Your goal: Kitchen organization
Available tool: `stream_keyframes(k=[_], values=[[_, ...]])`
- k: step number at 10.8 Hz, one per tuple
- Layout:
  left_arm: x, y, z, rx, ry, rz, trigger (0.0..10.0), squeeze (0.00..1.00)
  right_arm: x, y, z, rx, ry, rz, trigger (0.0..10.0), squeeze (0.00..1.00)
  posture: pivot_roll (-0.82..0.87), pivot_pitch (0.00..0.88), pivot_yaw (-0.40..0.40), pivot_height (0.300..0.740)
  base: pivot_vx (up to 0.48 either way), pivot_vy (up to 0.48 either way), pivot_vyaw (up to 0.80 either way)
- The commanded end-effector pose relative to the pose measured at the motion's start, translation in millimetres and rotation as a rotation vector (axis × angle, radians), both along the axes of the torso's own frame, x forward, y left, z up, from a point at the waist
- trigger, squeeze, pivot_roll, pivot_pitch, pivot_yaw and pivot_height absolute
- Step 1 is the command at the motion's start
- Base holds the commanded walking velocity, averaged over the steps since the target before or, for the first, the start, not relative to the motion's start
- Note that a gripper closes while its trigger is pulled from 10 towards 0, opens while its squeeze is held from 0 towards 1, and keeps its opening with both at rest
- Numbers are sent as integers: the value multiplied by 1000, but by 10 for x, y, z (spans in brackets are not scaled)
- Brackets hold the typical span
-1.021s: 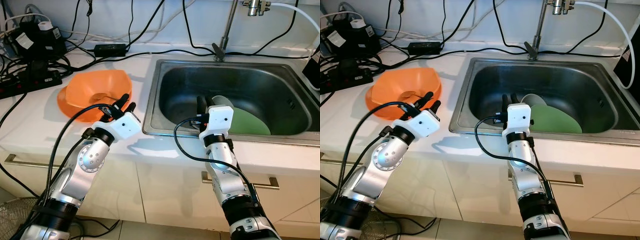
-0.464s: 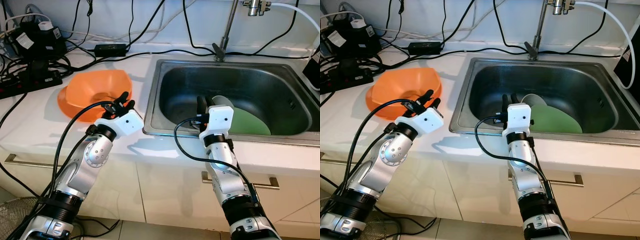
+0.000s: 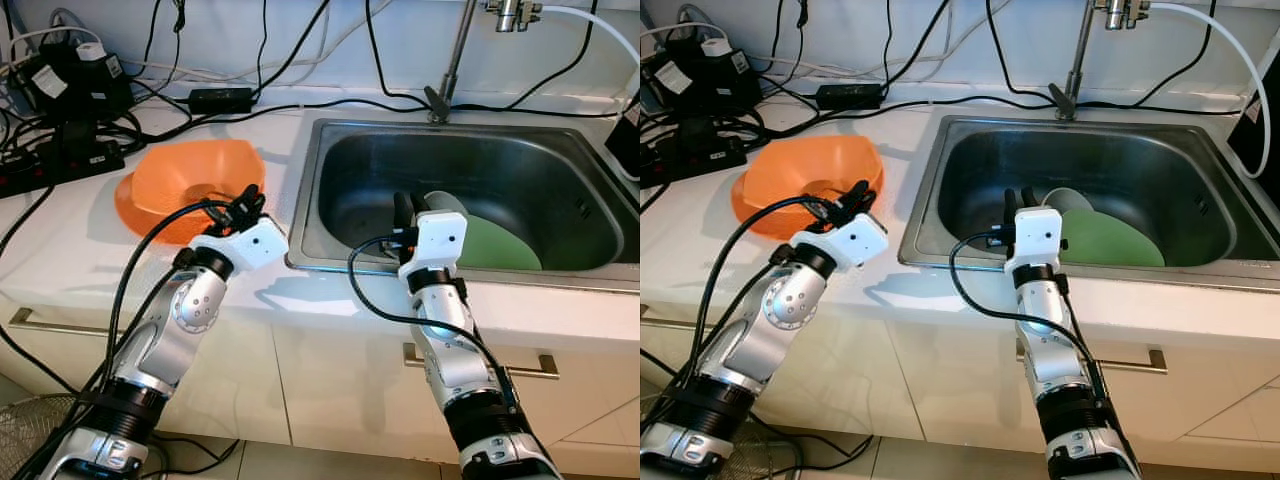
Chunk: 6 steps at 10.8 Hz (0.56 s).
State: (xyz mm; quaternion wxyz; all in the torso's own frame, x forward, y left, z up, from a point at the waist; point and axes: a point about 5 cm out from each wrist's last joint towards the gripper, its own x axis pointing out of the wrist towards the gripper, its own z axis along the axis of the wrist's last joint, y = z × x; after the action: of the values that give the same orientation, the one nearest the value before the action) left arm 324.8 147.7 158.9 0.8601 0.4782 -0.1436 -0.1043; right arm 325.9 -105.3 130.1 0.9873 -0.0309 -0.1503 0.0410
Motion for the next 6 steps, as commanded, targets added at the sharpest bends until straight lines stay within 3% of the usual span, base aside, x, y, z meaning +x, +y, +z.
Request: stream_keyframes(k=[1, 4, 6], values=[[25, -17, 17, 15, -10, -3, 0, 0, -13, 11, -124, -8, 61, 1, 10000, 0, 110, 0, 38, 740, 0, 0, 0], [29, -36, 35, 29, -26, -11, 0, 0, -11, 13, -129, -9, 63, 1, 10000, 0, 109, 0, 39, 740, 0, 0, 0], [27, -68, 149, 57, -87, -23, 0, 0, -7, 11, -126, -10, 63, 2, 10000, 0, 108, 0, 39, 740, 0, 0, 0]])
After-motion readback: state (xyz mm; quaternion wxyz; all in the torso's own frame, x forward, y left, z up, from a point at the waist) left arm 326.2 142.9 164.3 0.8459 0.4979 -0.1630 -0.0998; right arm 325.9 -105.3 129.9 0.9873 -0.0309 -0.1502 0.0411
